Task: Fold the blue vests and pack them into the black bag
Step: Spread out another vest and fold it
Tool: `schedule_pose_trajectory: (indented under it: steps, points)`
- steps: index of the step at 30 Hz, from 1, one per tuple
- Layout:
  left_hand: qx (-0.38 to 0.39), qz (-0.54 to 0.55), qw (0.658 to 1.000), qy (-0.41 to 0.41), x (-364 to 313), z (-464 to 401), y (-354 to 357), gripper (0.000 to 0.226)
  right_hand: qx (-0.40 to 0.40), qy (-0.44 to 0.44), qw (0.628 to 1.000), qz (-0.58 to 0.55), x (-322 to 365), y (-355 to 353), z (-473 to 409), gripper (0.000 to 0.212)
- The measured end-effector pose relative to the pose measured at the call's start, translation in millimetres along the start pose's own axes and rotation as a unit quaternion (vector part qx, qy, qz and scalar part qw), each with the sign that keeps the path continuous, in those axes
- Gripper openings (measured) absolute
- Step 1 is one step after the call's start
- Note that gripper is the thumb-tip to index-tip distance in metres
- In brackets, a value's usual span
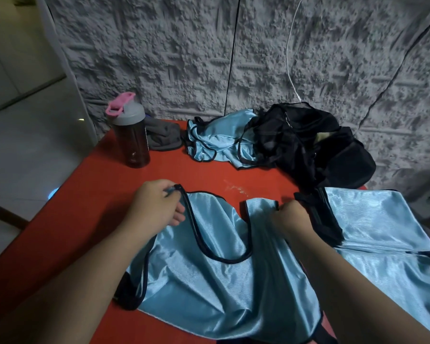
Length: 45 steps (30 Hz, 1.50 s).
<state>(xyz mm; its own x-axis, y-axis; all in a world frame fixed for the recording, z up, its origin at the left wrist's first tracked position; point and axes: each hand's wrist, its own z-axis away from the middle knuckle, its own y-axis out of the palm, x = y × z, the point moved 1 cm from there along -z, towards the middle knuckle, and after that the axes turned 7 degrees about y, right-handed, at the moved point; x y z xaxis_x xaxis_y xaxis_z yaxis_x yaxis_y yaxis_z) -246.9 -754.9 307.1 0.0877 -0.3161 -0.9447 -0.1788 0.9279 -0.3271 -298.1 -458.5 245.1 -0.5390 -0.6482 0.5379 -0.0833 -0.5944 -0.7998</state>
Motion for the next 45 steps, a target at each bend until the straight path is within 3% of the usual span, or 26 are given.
schedule_pose_trajectory:
  steps: [3,6,9,14,19,22,31,36,45]
  points:
    - [-0.027,-0.012,0.999,0.033,1.8,0.1,3.8,0.014,0.034,0.013,0.999,0.003,-1.5,-1.0,4.8,0.042]
    - [-0.071,-0.101,0.988,0.090,3.2,-1.7,0.1,0.016,0.038,0.017,0.999,-0.034,-5.3,-2.5,11.2,0.043]
    - [-0.115,-0.128,0.979,0.112,1.1,-0.5,-3.8,0.012,0.031,-0.010,0.996,-0.082,-3.5,-5.9,14.7,0.030]
    - [-0.086,0.015,0.992,0.093,-5.9,8.2,-15.9,0.011,0.067,-0.042,0.962,-0.261,1.5,-16.0,32.1,0.013]
    - [-0.070,-0.101,0.982,0.141,-9.7,29.3,-41.4,0.019,0.084,-0.093,0.940,-0.316,-0.8,-39.8,64.2,0.006]
    - [-0.081,-0.149,0.970,0.172,-26.6,51.0,-65.9,0.013,0.078,-0.126,0.923,-0.354,4.1,-67.3,97.6,0.004]
    - [-0.053,-0.203,0.936,0.281,-138.0,110.5,-123.6,0.009,0.085,-0.214,0.892,-0.389,38.4,-170.2,199.4,0.008]
    - [-0.091,-0.213,0.917,0.324,-207.5,147.5,-157.9,0.017,0.086,-0.258,0.882,-0.385,48.5,-233.2,258.5,0.010]
    - [-0.132,-0.226,0.865,0.427,-327.6,232.4,-227.2,0.007,0.061,-0.317,0.849,-0.418,74.8,-333.9,353.3,0.012]
